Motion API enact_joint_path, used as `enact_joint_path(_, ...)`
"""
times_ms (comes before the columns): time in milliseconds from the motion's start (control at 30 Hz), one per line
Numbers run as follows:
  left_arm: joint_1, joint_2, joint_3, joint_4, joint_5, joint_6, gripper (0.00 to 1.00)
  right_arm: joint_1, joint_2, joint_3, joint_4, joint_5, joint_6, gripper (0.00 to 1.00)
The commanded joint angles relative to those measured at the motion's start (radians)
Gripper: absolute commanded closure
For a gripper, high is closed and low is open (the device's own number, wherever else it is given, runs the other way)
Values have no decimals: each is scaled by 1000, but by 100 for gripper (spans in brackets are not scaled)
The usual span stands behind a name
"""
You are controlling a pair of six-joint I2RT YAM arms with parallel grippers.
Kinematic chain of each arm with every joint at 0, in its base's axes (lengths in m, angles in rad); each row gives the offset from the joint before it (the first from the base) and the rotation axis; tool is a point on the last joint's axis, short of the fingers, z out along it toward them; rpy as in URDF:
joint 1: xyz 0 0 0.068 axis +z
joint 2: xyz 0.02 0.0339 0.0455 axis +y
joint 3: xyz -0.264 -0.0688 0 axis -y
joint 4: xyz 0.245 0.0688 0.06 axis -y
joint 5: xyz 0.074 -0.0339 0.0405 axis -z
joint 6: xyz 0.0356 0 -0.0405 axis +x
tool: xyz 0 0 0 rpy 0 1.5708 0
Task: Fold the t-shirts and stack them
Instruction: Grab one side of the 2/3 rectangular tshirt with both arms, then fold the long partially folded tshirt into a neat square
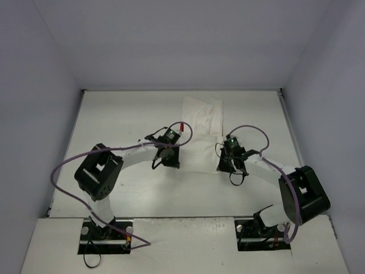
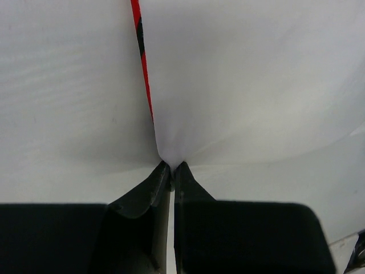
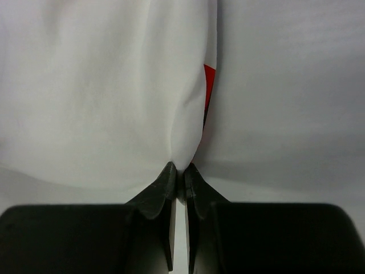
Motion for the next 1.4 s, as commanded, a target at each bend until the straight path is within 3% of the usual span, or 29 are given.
enact_joint_path(0, -4, -166, -98, -82, -43, 9, 100, 42, -110, -70, -231, -22, 49, 100)
enact_joint_path(233, -62, -387, -226, -161, -106, -39, 100, 156, -331, -61, -402, 30, 165, 100)
enact_joint_path(400, -71, -486, -208, -245, -137, -40, 100, 182, -406, 38, -511, 61, 180, 100)
enact_joint_path(733, 2, -376, 162, -329, -158, 81, 100, 162, -240, 346, -554, 145, 89, 96)
enact_joint_path(1233, 103, -195, 501, -341, -160, 177, 100, -81, 10, 738, -599, -14, -130, 99)
enact_joint_path(1367, 132, -79, 641, -340, -149, 216, 100, -120, 130, 831, -600, -69, -173, 96)
